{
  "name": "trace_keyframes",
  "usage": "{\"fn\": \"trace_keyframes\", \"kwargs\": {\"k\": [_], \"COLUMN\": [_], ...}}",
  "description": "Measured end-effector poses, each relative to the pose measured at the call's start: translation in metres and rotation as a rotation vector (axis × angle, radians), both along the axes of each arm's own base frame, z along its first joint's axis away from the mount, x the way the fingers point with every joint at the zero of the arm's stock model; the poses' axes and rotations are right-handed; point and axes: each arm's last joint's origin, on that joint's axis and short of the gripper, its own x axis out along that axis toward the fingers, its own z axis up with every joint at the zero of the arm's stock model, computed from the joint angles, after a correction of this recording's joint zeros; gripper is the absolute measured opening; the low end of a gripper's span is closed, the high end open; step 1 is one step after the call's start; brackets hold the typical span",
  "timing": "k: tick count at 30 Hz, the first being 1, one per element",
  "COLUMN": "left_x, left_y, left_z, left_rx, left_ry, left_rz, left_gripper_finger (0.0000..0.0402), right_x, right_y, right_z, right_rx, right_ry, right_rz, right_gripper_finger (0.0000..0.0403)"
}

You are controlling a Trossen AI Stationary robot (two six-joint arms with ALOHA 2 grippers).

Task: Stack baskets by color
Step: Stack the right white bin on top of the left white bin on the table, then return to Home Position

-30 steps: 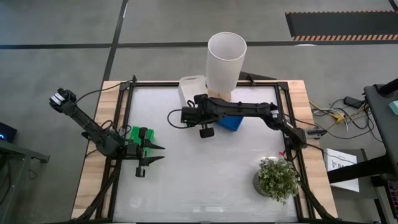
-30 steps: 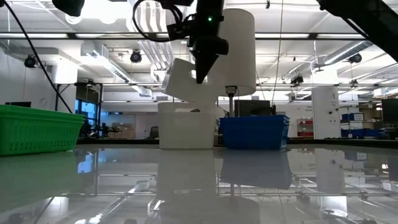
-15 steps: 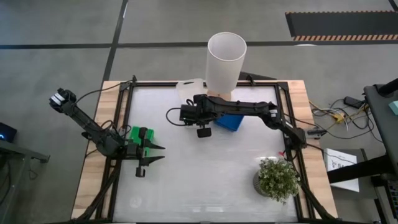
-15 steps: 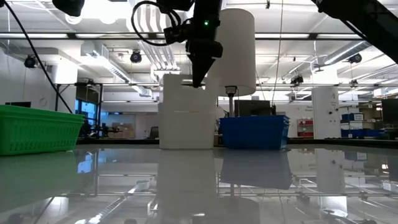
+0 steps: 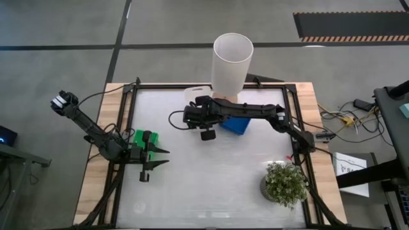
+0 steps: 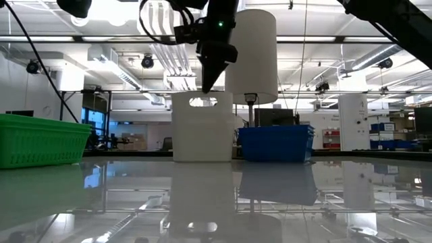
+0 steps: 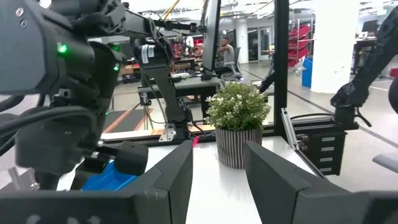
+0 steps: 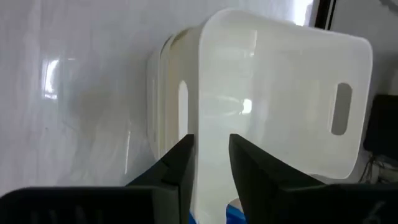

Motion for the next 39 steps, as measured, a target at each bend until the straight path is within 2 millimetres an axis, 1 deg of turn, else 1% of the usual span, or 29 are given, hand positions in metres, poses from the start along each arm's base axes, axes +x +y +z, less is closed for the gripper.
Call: {"fn": "trace_keyframes", "kwargs": {"k": [4, 8, 15, 19, 23, 29, 32, 37, 39], "left_x": [0.000, 0.000, 0.000, 0.000, 0.000, 0.000, 0.000, 0.000, 0.000], "left_y": [0.000, 0.000, 0.001, 0.001, 0.001, 0.001, 0.001, 0.001, 0.001], "left_z": [0.000, 0.000, 0.000, 0.000, 0.000, 0.000, 0.000, 0.000, 0.000], "left_rx": [-0.003, -0.003, -0.004, -0.004, -0.005, -0.007, -0.007, -0.007, -0.007], "left_ry": [0.000, 0.000, 0.002, 0.002, 0.003, 0.002, 0.002, 0.002, 0.002], "left_rz": [0.016, 0.016, 0.033, 0.039, 0.042, 0.042, 0.042, 0.041, 0.041], "left_gripper_finger": [0.0128, 0.0128, 0.0128, 0.0128, 0.0128, 0.0128, 0.0128, 0.0128, 0.0128], "right_x": [0.002, 0.001, 0.003, 0.007, 0.017, 0.022, 0.025, 0.030, 0.030], "right_y": [-0.002, -0.008, -0.022, -0.033, -0.046, -0.065, -0.075, -0.094, -0.103], "right_z": [0.003, 0.003, 0.002, -0.002, -0.017, -0.037, -0.041, -0.040, -0.039], "right_rx": [-0.008, -0.005, 0.137, 0.188, 0.174, 0.162, 0.137, -0.010, -0.034], "right_ry": [-0.019, -0.013, -0.060, -0.120, -0.214, -0.285, -0.357, -0.496, -0.540], "right_rz": [0.032, 0.028, 0.057, 0.060, 0.036, -0.005, -0.067, -0.216, -0.249], "right_gripper_finger": [0.0076, 0.0054, 0.0014, 0.0009, 0.0009, 0.0009, 0.0009, 0.0009, 0.0009]}}
